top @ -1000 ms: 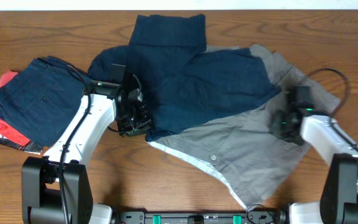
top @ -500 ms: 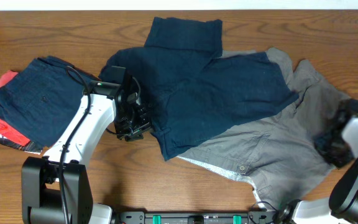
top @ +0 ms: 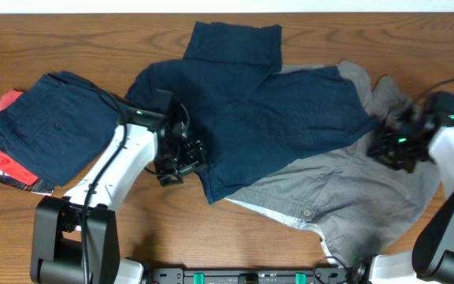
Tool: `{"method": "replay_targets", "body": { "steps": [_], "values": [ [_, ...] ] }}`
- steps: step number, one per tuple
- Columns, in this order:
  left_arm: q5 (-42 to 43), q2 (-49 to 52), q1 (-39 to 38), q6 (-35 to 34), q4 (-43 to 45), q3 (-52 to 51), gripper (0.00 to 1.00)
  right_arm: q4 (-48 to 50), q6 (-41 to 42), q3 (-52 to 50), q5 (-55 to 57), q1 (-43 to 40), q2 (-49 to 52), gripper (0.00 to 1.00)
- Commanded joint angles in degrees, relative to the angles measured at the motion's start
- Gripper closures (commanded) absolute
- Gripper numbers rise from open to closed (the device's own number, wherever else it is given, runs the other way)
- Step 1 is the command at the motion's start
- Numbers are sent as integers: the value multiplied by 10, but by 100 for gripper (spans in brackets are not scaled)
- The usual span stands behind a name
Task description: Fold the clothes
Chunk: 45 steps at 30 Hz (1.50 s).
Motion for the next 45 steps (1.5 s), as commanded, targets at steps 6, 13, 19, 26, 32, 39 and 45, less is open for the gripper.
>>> {"method": "replay_targets", "body": {
  "steps": [6, 13, 19, 26, 32, 39, 45],
  "values": [
    [-2, -3, -54, -67, 105, -88, 20, 90, -26, -89, -46, 112, -4, 81],
    [-2, -3, -86, -104, 211, -143, 36, 203, -2, -132, -43, 194, -4, 75],
    [-11, -3, -102, -104, 256, -162, 94, 240, 35, -137, 31, 227, -4, 70],
    [-38, -3, -55, -77, 238, -161, 94, 240, 37, -137, 143, 219, 19, 69],
    [-38, -3, 44, -44, 227, -150, 94, 231, 60, -137, 261, 172, 76, 68],
    [-16, -10, 152, -10, 211, -139, 94, 203, 138, -127, 371, 36, 117, 67],
    [-16, -11, 184, -9, 204, -139, 94, 87, 197, -26, 374, -122, 116, 66]
  ]
}}
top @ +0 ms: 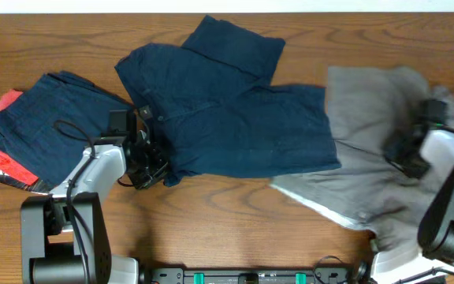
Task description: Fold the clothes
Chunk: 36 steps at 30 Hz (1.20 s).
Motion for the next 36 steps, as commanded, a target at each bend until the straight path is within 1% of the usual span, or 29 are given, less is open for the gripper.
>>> {"method": "replay_targets", "body": {
  "steps": [1, 4, 8, 11, 14, 18, 20, 23, 26, 32, 33, 36],
  "values": [
    [-13, -10, 9, 10, -3, 8, 94, -58, 58, 28, 74, -77, 38, 66],
    [-14, -10, 9, 10, -13, 8, 94, -108, 57, 92, 38, -108, 36, 67],
    [-14, -10, 9, 16, -24, 8, 94, -151, 14, 161, -10, -104, 23, 66],
    [-14, -10, 9, 17, -25, 8, 94, -159, -24, 184, -70, -77, -5, 64],
    [-14, -10, 9, 17, -30, 8, 94, -170, -57, 186, -115, -39, -39, 64],
    [-14, -10, 9, 17, -38, 8, 94, -238, -71, 182, -126, 30, -57, 64],
    [-14, -10, 9, 17, -38, 8, 94, -249, -71, 164, -128, 62, -57, 64],
    [-14, -10, 9, 17, -38, 8, 94, -240, -71, 125, -128, 101, -57, 64],
    [-14, -10, 9, 17, -38, 8, 94, -198, -60, 63, -128, 136, -57, 64],
    [-14, -10, 9, 17, -38, 8, 94, -108, -38, -57, -127, 166, -57, 64],
    [-14, -10, 9, 17, -39, 8, 94, -100, -26, -73, -118, 165, -57, 64],
    [-14, -10, 9, 17, -42, 8, 94, -100, 58, -113, -28, 154, -57, 63]
  ]
}}
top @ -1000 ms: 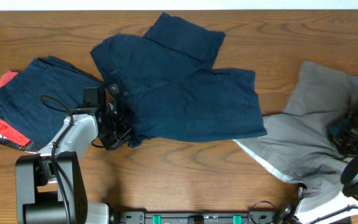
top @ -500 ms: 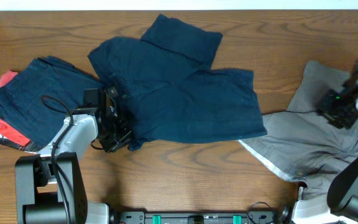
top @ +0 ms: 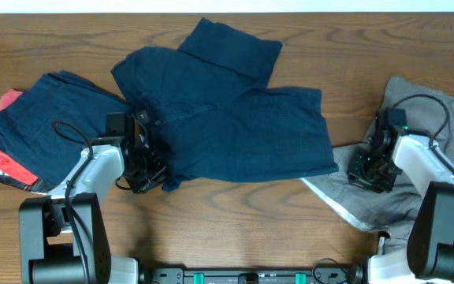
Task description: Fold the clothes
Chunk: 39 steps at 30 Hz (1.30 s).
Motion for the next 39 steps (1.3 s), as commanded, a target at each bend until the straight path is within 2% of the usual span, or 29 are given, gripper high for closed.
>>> {"method": "replay_targets", "body": {
  "steps": [1, 5, 11, 16, 19, 22, 24, 27, 30, 32, 39],
  "values": [
    [-12, -8, 5, 4, -7, 7, 94, -4, 106, -53, 120, -16, 9, 62],
    [-12, -8, 5, 4, -11, 7, 94, 16, 140, -57, 219, -65, 9, 58],
    [-12, -8, 5, 4, -17, 7, 94, 77, 132, -13, 224, -170, 9, 53],
    [-12, -8, 4, 4, -19, 7, 94, 45, 125, 65, 264, -237, 9, 51],
    [-12, -8, 4, 4, -19, 7, 94, 6, 164, 107, 265, -271, 9, 52],
    [-12, -8, 4, 4, -22, 7, 94, -13, 159, 134, 257, -290, 9, 52],
    [-12, -8, 5, 4, -23, 7, 94, -21, 113, 155, 199, -292, 9, 52],
    [-12, -8, 5, 4, -23, 7, 94, -11, -10, 182, 1, -283, 9, 54],
    [-12, -8, 4, 4, -23, 7, 94, -5, -96, 186, -161, -260, 9, 54],
    [-12, -8, 5, 4, -23, 7, 94, -3, -117, 184, -194, -235, 9, 54],
    [-12, -8, 5, 4, -24, 7, 94, 73, -118, 143, -160, -135, 9, 52]
  ]
}}
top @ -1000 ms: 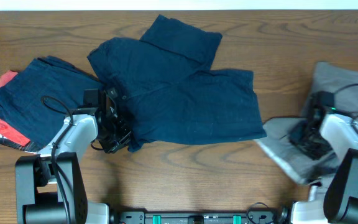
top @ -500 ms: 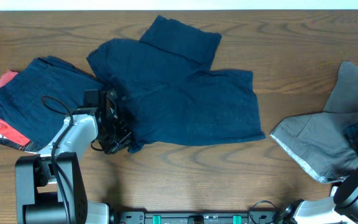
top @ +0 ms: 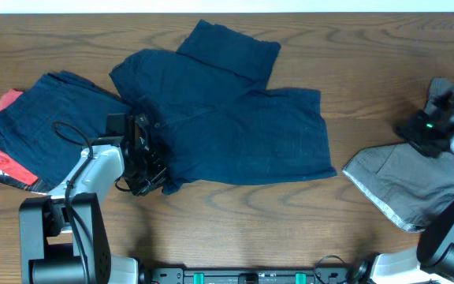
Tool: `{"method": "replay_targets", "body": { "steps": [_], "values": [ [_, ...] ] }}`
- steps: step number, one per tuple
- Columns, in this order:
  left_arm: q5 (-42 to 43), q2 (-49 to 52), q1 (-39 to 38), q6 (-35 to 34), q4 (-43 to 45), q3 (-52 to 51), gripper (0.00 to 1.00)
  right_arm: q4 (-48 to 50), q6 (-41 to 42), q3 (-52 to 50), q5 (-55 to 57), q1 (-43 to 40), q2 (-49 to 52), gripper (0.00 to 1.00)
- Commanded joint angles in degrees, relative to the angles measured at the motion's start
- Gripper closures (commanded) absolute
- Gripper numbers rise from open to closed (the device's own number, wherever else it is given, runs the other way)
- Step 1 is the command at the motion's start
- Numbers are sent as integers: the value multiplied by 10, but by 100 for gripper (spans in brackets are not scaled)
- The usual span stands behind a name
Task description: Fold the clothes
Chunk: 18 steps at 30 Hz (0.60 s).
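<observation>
A navy pair of shorts [top: 235,126] lies spread out and rumpled across the middle of the table. My left gripper [top: 146,175] sits at its lower-left corner and looks shut on the hem there. A grey garment [top: 404,185] lies bunched at the right edge, apart from the navy cloth, with one part lifted near my right gripper [top: 422,130]. That gripper appears shut on the grey cloth; its fingers are partly hidden by the arm.
At the far left a folded navy garment [top: 42,126] rests on a folded red one. Bare wood table [top: 235,221] runs along the front, between the two arm bases. The right arm reaches in from the lower right corner.
The right gripper has gone up and to the right, and the grey garment has shifted further right, leaving a gap beside the navy shorts. The left gripper and the navy shorts stayed put.
At first the navy shorts lay on top of the grey garment, with a gripper on each. Then the navy cloth stood further left and the grey further right. After that they barely touched, and now they lie fully apart.
</observation>
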Motion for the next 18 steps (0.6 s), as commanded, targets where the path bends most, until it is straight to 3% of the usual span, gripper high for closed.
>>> {"method": "replay_targets", "body": {
  "steps": [1, 12, 15, 18],
  "values": [
    [-12, -8, 4, 4, -6, 7, 94, 26, -27, -34, -25, 38, 1, 52],
    [-12, -8, 4, 4, -8, 7, 94, 138, -21, -182, 17, 82, 2, 52],
    [-12, -8, 4, 4, -10, 7, 94, 114, 39, -206, 126, 78, 2, 55],
    [-12, -8, 4, 4, -12, 7, 94, 24, 174, -207, 305, 57, 2, 58]
  ]
}}
